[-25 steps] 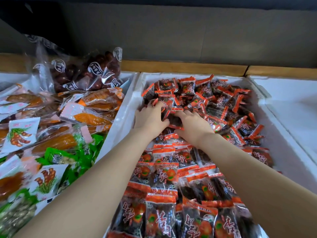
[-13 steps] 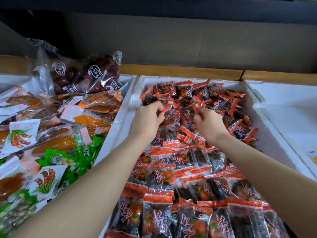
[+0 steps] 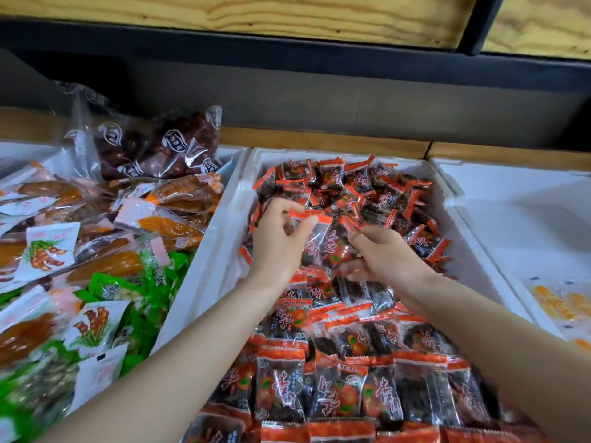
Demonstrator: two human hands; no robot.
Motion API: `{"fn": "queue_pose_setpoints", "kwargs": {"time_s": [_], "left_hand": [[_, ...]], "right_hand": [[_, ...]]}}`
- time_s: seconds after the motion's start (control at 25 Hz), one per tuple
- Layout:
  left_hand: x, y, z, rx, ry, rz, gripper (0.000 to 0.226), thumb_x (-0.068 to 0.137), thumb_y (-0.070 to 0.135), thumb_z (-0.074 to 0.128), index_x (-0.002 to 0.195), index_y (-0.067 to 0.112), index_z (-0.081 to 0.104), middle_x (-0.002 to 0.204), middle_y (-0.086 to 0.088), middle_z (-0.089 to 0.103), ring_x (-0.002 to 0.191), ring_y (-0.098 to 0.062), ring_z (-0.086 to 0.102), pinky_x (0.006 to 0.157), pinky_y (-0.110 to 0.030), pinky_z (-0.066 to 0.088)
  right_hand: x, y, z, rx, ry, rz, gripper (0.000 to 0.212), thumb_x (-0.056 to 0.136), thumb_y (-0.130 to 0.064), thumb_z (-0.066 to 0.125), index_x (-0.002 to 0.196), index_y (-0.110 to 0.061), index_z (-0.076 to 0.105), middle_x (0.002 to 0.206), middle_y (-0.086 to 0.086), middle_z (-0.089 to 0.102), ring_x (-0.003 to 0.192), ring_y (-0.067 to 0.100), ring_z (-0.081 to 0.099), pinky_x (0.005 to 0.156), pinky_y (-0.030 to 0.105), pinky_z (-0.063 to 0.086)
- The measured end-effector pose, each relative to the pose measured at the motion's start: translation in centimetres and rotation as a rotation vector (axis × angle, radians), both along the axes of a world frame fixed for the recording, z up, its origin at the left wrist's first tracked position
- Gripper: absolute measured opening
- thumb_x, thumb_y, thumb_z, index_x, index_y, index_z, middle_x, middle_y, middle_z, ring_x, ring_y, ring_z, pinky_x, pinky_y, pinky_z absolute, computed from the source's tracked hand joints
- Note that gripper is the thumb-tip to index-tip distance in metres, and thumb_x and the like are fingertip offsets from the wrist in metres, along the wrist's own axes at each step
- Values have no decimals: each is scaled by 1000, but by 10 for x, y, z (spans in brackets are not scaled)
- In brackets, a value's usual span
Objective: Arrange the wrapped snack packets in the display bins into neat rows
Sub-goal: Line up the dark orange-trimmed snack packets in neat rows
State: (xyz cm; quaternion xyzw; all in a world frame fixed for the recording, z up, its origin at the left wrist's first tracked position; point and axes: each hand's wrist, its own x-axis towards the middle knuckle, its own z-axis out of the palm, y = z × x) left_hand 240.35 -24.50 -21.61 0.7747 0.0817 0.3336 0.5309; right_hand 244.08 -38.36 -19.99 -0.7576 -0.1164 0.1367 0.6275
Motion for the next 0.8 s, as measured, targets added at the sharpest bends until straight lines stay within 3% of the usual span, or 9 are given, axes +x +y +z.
{"fn": "queue_pose_setpoints", "kwargs": {"time_s": [0.12, 0.24, 0.36, 0.44, 0.6, 0.8], "left_hand": [[-17, 3, -5, -155, 103, -3, 9, 94, 27, 58, 96, 20, 62, 81, 12, 55, 77, 1, 51, 66, -11, 36], [-28, 5, -10, -176, 151, 14, 12, 94, 29, 58, 94, 18, 63, 73, 10, 49, 72, -3, 48, 61, -11, 34], [-29, 7, -13, -210, 191, 47, 16, 93, 32, 59, 98, 18, 64, 77, 7, 49, 74, -6, 47, 62, -13, 34], [-29, 9, -13, -233, 209, 53, 18, 93, 33, 58, 101, 18, 65, 74, 9, 44, 73, -5, 46, 62, -15, 33], [-31, 11, -12, -255, 230, 46, 19, 93, 36, 57, 101, 21, 65, 74, 8, 45, 73, -5, 47, 62, -18, 35], [-34, 10, -12, -297, 242, -20, 12, 93, 34, 58, 96, 24, 63, 83, 5, 52, 76, -3, 48, 63, -14, 36]], "right_hand": [[-3, -14, -1, -112, 39, -8, 21, 99, -21, 44, 86, -8, 54, 66, 2, 57, 47, 8, 55, 47, 20, 49], [-7, -24, -9, -318, -14, 98, 26, 100, -22, 43, 81, -8, 56, 66, 3, 58, 50, 9, 55, 47, 19, 47], [-7, -23, -24, -622, -198, 237, 23, 100, -21, 43, 79, -17, 54, 72, 3, 61, 58, 11, 56, 61, 28, 49], [-7, -18, -33, -740, -220, 324, 17, 100, -24, 43, 88, -19, 55, 80, 3, 59, 69, 17, 58, 72, 35, 51], [-8, -6, -44, -776, -218, 434, 13, 100, -28, 42, 100, -22, 53, 87, 0, 57, 72, 15, 57, 75, 32, 50], [-13, -6, -52, -729, -325, 363, 9, 98, -24, 46, 105, -22, 50, 97, 3, 59, 79, 18, 60, 69, 27, 53]]}}
